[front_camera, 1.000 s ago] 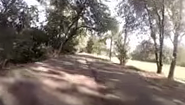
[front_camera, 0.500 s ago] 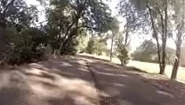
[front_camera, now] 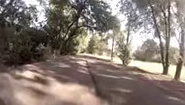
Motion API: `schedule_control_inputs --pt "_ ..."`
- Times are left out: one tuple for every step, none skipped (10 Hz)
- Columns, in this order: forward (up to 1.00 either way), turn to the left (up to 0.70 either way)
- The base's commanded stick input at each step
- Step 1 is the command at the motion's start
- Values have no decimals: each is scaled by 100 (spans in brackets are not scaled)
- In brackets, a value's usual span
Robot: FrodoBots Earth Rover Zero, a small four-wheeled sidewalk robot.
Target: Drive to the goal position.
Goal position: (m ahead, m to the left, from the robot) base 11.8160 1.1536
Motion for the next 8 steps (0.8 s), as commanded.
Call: schedule_control_inputs --pt "70 0" --pt "70 0" --pt "70 0" --pt "70 0" --pt "70 0" --pt "70 0" --pt "70 0" --pt "70 0"
